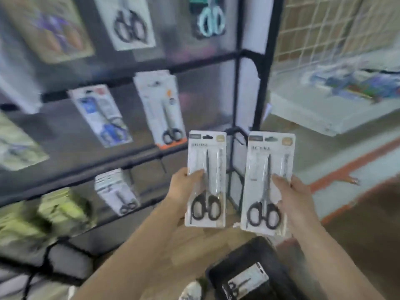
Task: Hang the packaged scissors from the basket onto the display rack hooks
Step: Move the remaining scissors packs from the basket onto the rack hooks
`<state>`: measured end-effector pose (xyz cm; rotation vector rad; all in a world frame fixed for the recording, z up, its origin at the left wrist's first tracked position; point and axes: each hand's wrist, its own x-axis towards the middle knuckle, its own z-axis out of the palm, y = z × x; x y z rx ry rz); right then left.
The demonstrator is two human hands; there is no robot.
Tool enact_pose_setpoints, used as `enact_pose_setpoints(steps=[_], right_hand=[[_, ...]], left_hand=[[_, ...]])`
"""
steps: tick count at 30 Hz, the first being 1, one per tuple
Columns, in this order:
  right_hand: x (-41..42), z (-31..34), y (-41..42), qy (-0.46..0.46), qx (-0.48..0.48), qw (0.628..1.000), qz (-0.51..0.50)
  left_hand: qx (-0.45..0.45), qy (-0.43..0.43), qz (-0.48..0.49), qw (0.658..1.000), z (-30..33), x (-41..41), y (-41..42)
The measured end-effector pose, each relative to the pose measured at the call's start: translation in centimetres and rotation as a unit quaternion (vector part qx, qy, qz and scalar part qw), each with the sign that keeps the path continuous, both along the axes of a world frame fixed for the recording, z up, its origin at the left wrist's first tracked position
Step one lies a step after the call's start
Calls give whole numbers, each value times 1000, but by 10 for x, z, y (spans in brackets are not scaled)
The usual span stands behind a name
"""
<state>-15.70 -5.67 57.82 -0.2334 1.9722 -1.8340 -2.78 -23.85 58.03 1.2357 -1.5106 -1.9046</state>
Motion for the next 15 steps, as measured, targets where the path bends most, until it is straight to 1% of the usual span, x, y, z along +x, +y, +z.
enact_pose_setpoints(steps=[2,3,6,9,12,15], right_hand=[[30,22,-18,14,-12,999,36],[46,22,-26,9,-8,998,61],[99,1,-40,-40,22,990,131],[146,-29,-44,-81,77,977,181],[184,-52,-50,-127,130,961,207],[205,-61,-71,-137,169,953,210]], left_hand=[[-5,6,60,998,17,43,-4],[3,9,83,997,17,64,-5],[47,-7,149,988,-2,130,-1],[97,-25,209,973,-30,184,8],[142,-48,245,958,-57,227,16],[155,-49,260,952,-76,258,7]])
